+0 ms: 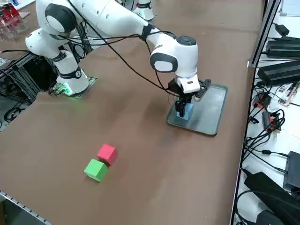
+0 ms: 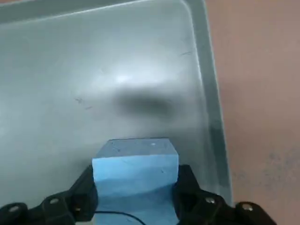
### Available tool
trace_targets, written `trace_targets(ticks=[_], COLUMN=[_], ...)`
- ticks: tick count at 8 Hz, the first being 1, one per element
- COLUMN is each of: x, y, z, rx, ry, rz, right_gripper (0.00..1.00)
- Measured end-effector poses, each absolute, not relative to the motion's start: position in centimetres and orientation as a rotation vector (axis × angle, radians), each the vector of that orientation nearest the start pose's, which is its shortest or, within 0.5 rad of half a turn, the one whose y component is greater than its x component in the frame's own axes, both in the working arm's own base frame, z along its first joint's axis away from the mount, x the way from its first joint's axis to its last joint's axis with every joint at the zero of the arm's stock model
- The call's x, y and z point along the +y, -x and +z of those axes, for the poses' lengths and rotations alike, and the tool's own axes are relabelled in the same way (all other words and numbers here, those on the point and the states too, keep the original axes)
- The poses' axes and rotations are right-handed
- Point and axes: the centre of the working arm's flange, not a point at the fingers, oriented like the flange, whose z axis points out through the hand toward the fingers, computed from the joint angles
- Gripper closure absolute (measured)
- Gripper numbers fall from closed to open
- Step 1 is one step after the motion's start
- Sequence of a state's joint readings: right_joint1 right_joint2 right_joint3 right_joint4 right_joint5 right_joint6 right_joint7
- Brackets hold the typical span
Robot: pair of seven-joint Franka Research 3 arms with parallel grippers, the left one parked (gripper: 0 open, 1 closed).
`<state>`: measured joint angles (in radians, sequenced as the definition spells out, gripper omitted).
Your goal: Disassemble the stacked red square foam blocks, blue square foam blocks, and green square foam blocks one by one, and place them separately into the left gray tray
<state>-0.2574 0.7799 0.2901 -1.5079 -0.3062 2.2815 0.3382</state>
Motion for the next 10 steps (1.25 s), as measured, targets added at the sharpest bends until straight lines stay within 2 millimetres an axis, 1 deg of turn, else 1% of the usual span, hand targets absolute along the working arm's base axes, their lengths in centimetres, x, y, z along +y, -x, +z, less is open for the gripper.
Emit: trace_targets(ticks=[1,3,4,5,6,7,8,9,10], x=[-1.8,-1.9,-1.9,-1.9,-1.5,-0.5,0.1,-0.7,-3.6], y=[-71.5,-71.5,-71.7,-71.8,-72.0,-71.8,-71.0,-69.7,-68.3], z=[21.8,21.9,22.5,24.4,27.7,32.0,36.5,40.3,42.6], rx=[0.303,0.3,0.296,0.296,0.29,0.275,0.272,0.323,0.458], ry=[3.153,3.153,3.158,3.169,3.182,3.196,3.221,3.244,3.223], rz=[-0.06,-0.063,-0.064,-0.057,-0.06,-0.069,-0.063,-0.025,0.04], right_gripper=[0.0,0.0,0.0,0.0,0.0,0.0,0.0,0.0,0.0])
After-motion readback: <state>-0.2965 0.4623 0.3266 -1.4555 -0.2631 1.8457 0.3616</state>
